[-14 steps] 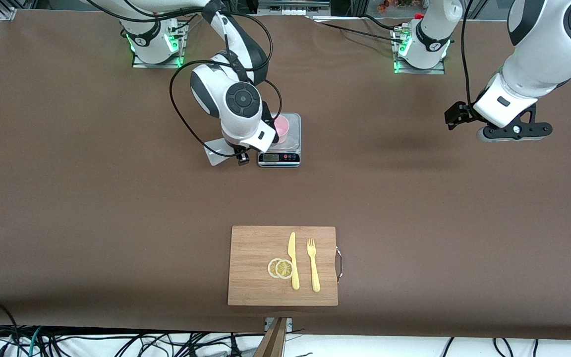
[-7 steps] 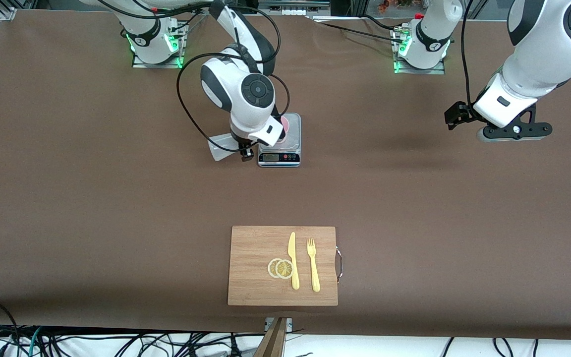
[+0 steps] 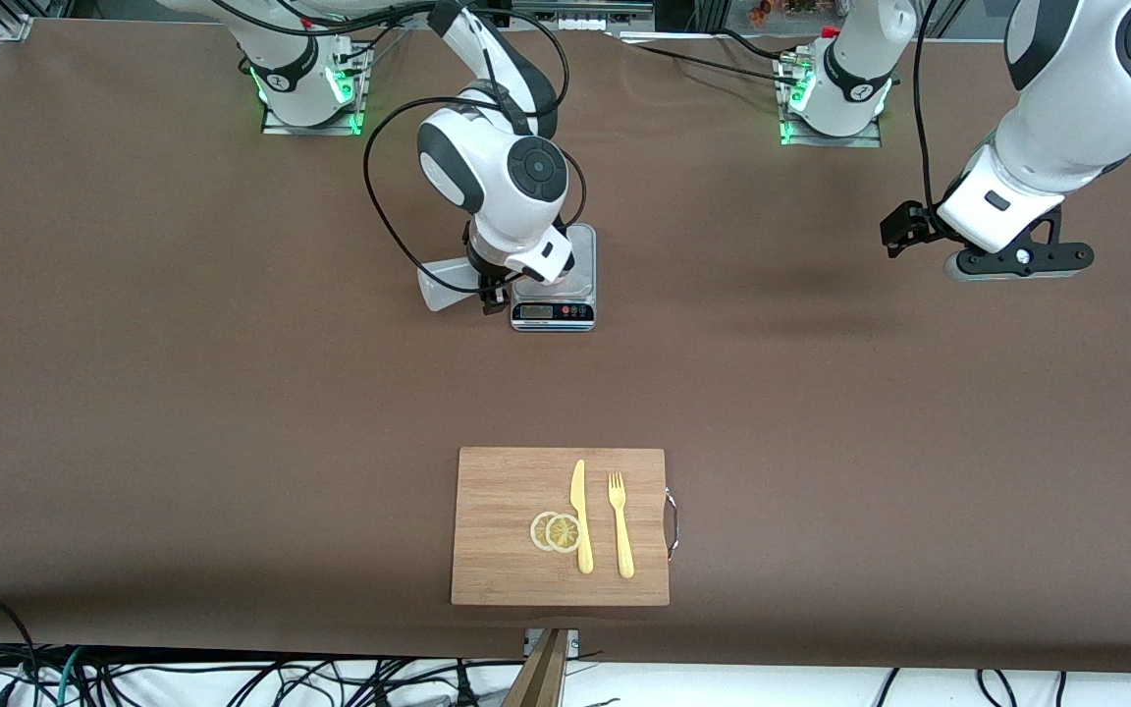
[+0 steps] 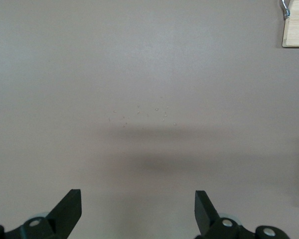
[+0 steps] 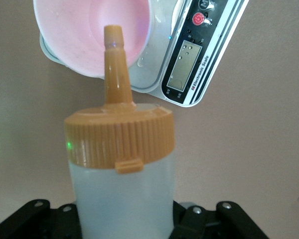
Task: Add sauce to pink cup with both arms
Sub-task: 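Tilt the bottle nozzle into the pink cup and squeeze sauce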
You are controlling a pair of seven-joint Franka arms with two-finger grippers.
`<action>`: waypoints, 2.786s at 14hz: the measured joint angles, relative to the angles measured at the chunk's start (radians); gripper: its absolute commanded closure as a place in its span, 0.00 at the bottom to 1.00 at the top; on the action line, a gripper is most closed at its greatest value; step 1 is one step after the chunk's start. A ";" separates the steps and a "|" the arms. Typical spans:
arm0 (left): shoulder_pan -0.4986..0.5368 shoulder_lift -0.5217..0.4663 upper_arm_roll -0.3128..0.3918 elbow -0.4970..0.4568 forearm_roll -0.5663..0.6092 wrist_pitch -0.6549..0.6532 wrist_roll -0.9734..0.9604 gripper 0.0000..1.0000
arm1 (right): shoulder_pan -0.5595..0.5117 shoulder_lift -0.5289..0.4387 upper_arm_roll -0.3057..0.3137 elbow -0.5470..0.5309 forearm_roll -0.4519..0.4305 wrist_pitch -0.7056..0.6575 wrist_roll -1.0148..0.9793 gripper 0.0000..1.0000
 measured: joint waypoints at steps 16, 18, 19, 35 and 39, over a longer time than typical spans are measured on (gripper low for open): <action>0.000 0.000 -0.001 0.000 0.000 0.000 0.000 0.00 | 0.039 0.001 -0.003 0.042 -0.067 -0.128 0.081 1.00; 0.000 0.000 -0.002 0.000 0.000 0.000 0.000 0.00 | 0.039 0.001 -0.003 0.043 -0.067 -0.129 0.082 1.00; 0.000 0.000 -0.003 0.000 0.000 0.000 0.000 0.00 | 0.039 0.001 -0.003 0.043 -0.067 -0.131 0.082 1.00; 0.000 0.000 -0.004 0.000 0.000 0.000 0.000 0.00 | 0.040 0.003 -0.003 0.043 -0.069 -0.138 0.084 1.00; 0.000 0.000 -0.004 0.000 0.000 0.000 0.000 0.00 | 0.039 0.004 -0.005 0.043 -0.067 -0.126 0.051 1.00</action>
